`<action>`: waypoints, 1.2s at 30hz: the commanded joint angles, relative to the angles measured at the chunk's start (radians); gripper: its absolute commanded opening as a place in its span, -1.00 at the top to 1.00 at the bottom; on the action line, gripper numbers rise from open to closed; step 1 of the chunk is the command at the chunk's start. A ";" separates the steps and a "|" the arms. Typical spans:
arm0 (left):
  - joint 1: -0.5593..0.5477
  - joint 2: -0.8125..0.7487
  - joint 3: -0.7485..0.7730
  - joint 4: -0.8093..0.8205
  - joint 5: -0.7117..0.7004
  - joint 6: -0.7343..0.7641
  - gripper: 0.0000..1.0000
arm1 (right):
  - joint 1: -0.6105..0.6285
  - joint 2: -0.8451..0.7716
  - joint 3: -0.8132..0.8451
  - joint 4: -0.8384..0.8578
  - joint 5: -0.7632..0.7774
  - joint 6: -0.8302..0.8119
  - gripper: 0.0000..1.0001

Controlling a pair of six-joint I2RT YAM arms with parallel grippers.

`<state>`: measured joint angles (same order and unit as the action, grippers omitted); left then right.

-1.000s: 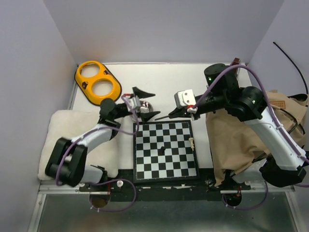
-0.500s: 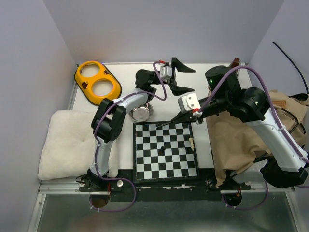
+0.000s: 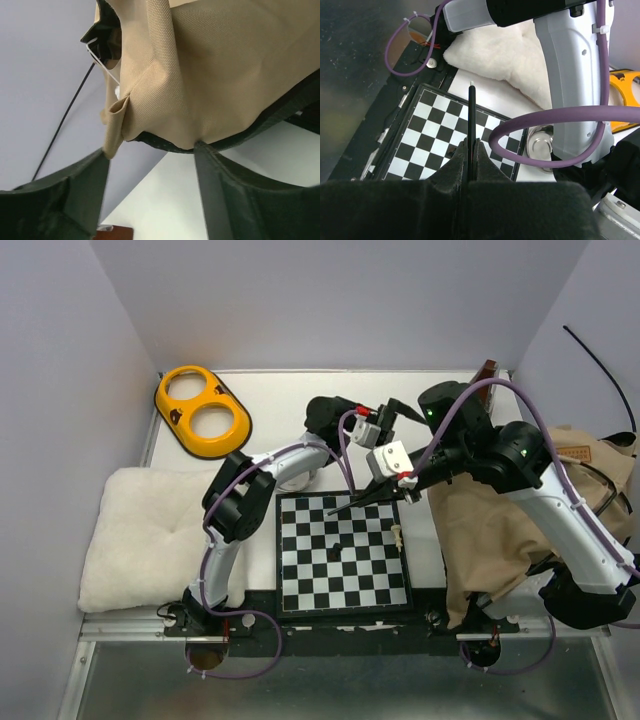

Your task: Set up the pet tent

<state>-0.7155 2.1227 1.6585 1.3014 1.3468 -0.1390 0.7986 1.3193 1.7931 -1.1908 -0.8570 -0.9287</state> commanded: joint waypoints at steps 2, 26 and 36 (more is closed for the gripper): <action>-0.009 -0.021 -0.008 0.395 0.100 0.085 -0.27 | -0.001 -0.022 -0.018 -0.099 -0.028 -0.024 0.99; 0.135 -0.176 -0.276 0.394 0.029 -0.017 1.00 | 0.001 -0.026 -0.047 -0.029 0.163 0.068 0.99; 0.257 -0.325 -0.525 0.392 -0.002 -0.087 1.00 | -0.006 -0.023 -0.061 0.034 0.567 0.204 0.99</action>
<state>-0.5243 1.8614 1.2289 1.3239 1.3369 -0.2173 0.8043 1.3239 1.7393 -1.0966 -0.5770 -0.8349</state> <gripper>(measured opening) 0.034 0.038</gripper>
